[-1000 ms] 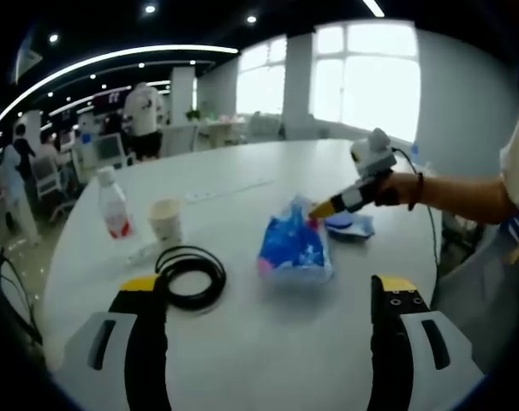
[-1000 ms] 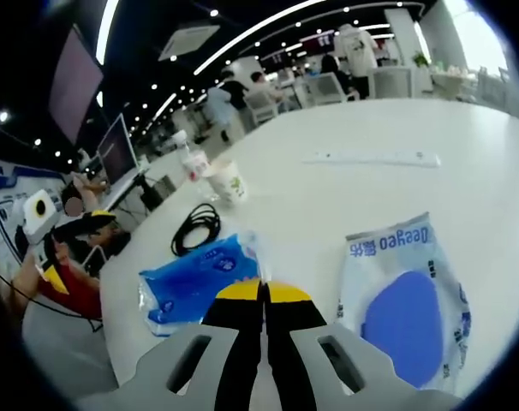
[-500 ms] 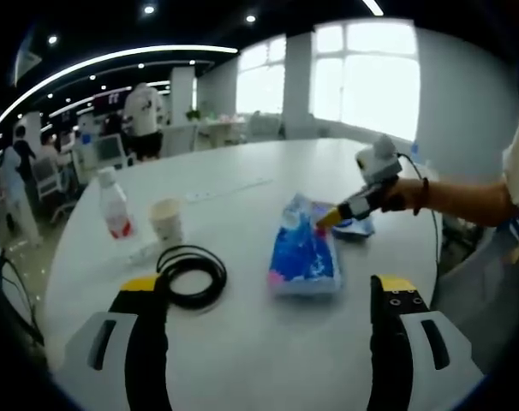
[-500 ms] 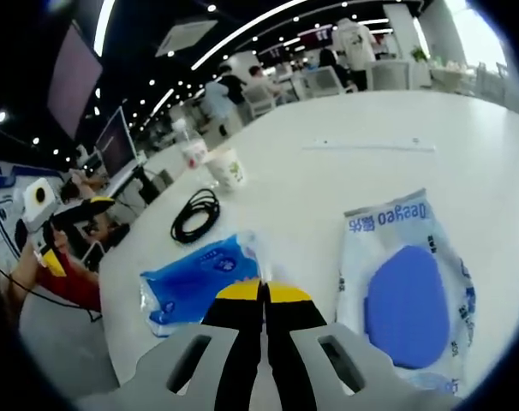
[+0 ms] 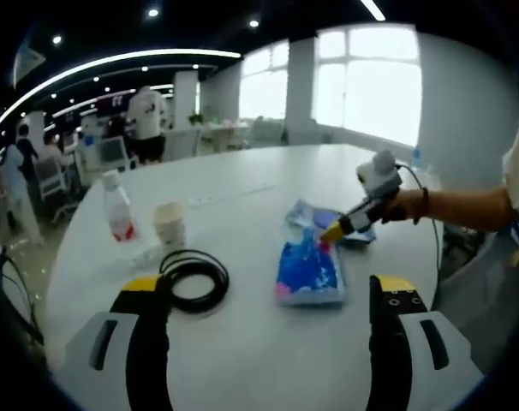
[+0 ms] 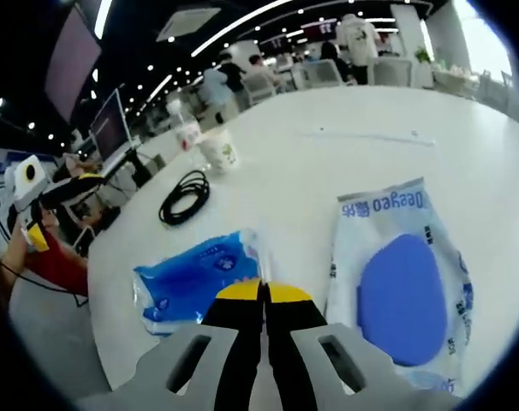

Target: Arrange the tabletop items into an orderly group along one side of the table until the central work area is clear of visible clutter.

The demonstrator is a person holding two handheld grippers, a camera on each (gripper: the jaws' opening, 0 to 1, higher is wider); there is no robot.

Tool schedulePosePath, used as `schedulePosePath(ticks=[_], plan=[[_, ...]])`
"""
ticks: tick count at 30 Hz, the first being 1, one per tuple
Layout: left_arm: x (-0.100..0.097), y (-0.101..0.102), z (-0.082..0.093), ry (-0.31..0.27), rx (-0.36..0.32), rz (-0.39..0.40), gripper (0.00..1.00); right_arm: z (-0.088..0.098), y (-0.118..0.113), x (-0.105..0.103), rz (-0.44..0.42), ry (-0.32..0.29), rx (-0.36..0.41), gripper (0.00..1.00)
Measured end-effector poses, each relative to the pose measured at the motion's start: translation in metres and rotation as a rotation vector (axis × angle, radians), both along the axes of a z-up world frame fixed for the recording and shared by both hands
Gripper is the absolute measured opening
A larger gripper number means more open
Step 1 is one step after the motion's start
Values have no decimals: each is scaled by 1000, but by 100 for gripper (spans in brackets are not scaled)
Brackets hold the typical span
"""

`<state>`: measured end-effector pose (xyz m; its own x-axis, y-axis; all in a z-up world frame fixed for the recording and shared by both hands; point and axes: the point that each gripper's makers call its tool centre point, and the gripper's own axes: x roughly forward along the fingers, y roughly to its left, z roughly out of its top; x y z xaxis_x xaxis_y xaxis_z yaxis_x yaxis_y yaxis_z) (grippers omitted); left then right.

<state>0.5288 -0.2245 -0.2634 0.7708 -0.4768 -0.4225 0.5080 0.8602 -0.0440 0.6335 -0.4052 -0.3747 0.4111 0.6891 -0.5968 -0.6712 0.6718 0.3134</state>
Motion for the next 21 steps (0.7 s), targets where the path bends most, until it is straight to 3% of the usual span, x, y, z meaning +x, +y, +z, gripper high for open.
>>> schedulePosePath(ticks=[7,8,15,21], plan=[[-1,0,-2,7,5,1,95,-4,-1,0,-20,17,-13,2],[-1,0,-1,7,5,1,95,-3,0,-2,30,-10,-28,2],[-2,-2,0,4,5,-6,95,-4,-1,2,-5,-7,-33,5],[-1,-1,1,5,-3,0,96,6,0,5,-14,-28,-30,17]])
